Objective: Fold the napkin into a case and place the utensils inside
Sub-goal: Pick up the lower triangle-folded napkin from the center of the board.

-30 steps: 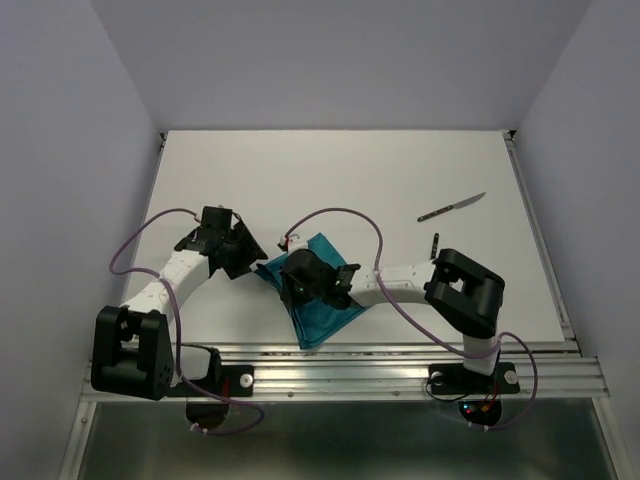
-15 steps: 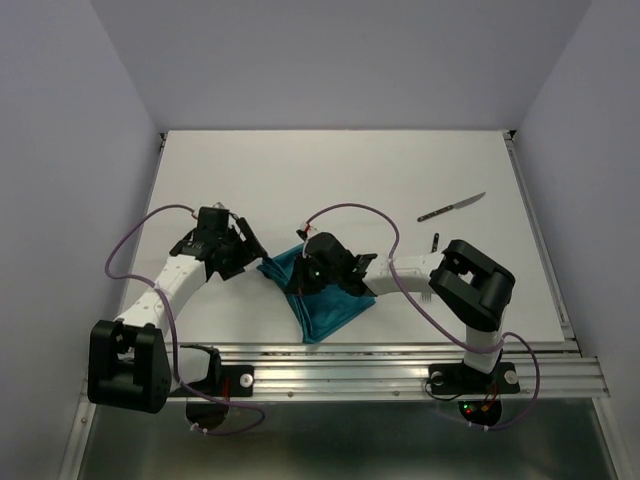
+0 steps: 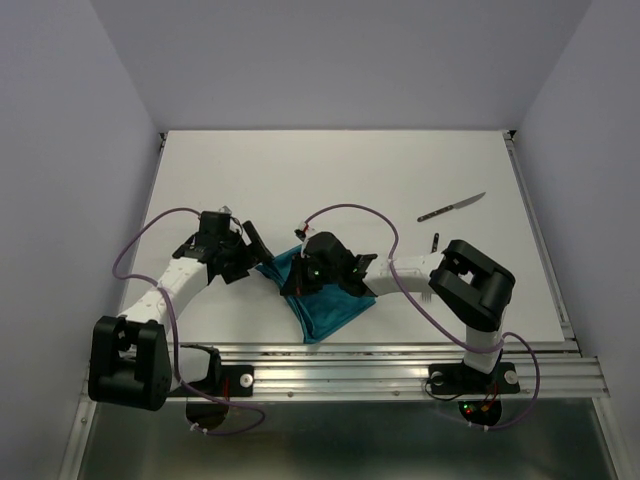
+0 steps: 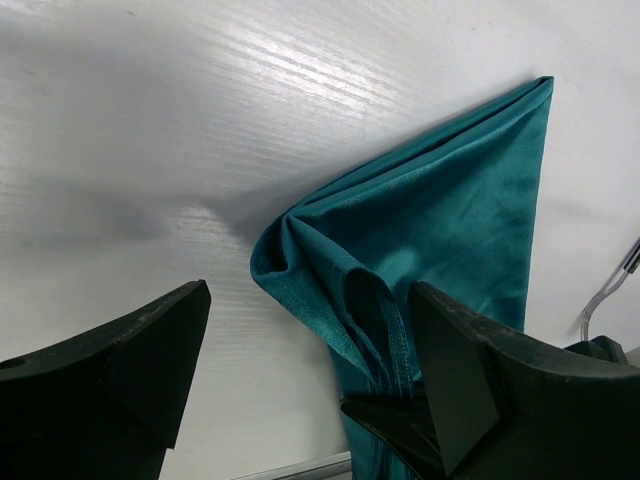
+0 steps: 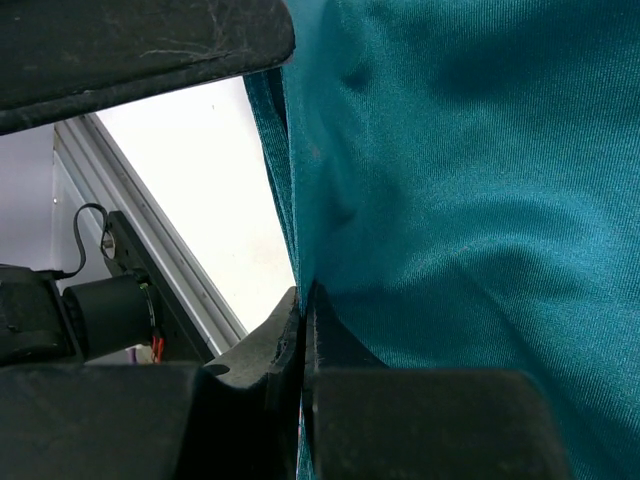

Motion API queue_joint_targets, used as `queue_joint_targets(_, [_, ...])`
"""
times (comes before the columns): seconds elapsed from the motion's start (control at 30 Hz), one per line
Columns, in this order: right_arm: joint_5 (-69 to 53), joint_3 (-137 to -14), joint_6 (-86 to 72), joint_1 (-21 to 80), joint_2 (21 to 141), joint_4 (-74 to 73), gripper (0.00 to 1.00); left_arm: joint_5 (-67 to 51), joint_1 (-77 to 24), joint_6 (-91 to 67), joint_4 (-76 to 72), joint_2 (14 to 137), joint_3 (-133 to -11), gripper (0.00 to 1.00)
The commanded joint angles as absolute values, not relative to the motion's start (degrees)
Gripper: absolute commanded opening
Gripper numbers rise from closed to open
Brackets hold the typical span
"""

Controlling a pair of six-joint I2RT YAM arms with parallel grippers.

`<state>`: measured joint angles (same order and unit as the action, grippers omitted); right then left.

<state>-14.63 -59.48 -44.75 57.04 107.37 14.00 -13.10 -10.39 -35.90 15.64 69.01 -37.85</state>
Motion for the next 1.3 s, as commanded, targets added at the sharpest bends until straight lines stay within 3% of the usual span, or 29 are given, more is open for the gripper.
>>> queue_joint_targets(0.0, [-16.0, -59.6, -45.2, 57.1, 106.1, 17.6, 0.01, -14.6, -10.5, -34.9, 12.8, 69.5, -37.7, 0.89])
queue_joint_targets(0.13, [-16.3, -59.8, -45.3, 57.1, 106.3, 17.8, 0.01, -14.8, -10.7, -34.9, 12.0, 70.6, -37.7, 0.73])
queue_joint_targets(0.53, [-16.6, -59.9, -45.4, 57.1, 106.9, 18.0, 0.01, -15.1, -11.7, -35.4, 11.4, 71.0, -37.9, 0.47])
queue_joint_targets(0.73, [-17.0, -59.9, -44.9, 57.1, 106.9, 17.9, 0.01, -15.5, -12.3, -35.7, 11.0, 71.5, -38.2, 0.20])
queue_joint_targets(0.83, [-17.0, -59.8, -44.7, 57.1, 106.8, 18.0, 0.01, -16.0, -12.7, -35.9, 10.7, 72.2, -38.4, 0.00])
queue_joint_targets(1.27, [-17.1, -59.6, -45.5, 57.1, 107.0, 17.9, 0.01, -15.4, -13.5, -41.6, 10.9, 74.1, -39.5, 0.00])
